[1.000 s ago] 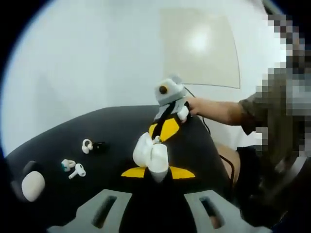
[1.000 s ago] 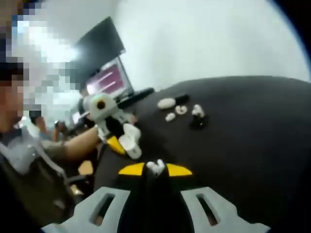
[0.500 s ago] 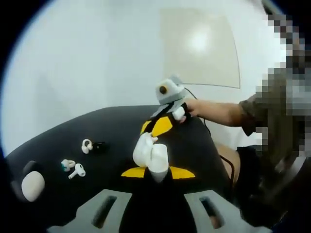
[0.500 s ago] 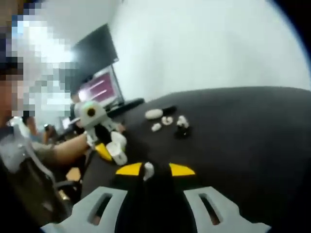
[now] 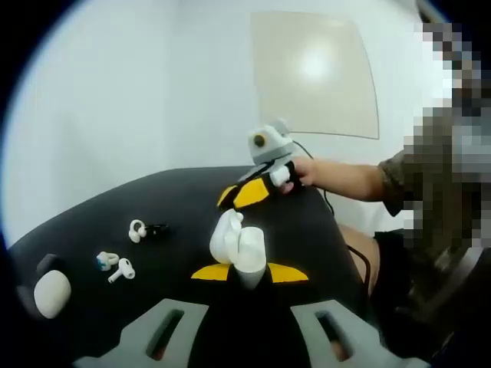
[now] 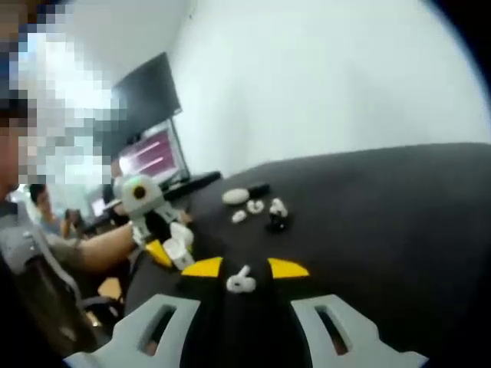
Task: Pick up three earphones and place each one into its charging case using tactile feedback, ensure that each earphone is properly inserted and securely positioned inside the case.
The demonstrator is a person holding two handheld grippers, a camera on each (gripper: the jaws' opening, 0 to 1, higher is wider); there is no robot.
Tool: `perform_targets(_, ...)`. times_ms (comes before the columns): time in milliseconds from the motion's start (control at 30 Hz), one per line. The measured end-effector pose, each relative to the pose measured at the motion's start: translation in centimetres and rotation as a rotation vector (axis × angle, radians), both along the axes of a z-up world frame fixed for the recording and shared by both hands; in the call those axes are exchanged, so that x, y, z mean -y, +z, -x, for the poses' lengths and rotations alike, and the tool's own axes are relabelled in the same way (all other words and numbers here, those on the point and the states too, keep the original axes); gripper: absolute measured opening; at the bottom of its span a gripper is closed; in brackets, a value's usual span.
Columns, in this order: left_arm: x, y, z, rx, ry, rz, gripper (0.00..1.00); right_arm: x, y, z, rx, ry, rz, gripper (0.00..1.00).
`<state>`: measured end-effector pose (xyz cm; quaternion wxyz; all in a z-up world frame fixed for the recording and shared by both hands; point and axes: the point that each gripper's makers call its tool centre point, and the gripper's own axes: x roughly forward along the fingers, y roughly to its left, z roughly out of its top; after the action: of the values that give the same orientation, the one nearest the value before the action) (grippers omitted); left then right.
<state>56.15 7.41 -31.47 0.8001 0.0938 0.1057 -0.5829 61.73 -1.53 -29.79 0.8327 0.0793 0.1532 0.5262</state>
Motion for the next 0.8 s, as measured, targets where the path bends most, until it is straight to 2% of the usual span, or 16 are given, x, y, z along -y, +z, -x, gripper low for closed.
perform_targets(133,0.0,0.0,0.0,-0.001,0.001,0.001,0.13,0.8,1.2,-0.3,0.045,-0.053,-0.059,0.22)
perform_targets(300,0.0,0.0,0.0,-0.003,0.004,0.002,0.13,1.3,2.2,-0.6,0.044,-0.107,-0.075,0.22)
perform_targets(433,0.1,0.0,0.0,0.001,0.004,0.001,0.13,1.3,3.8,0.4,0.115,-0.125,-0.031,0.22)
perform_targets(567,0.1,-0.1,0.0,0.002,0.003,0.001,0.13,2.3,4.1,0.5,0.198,-0.173,0.05,0.22)
perform_targets(733,0.1,-0.1,0.0,0.003,0.005,0.001,0.13,3.6,3.4,0.4,0.205,-0.214,0.07,0.23)
perform_targets(800,0.1,-0.1,0.0,0.001,0.007,0.002,0.13,4.4,2.8,0.1,0.183,-0.278,0.081,0.23)
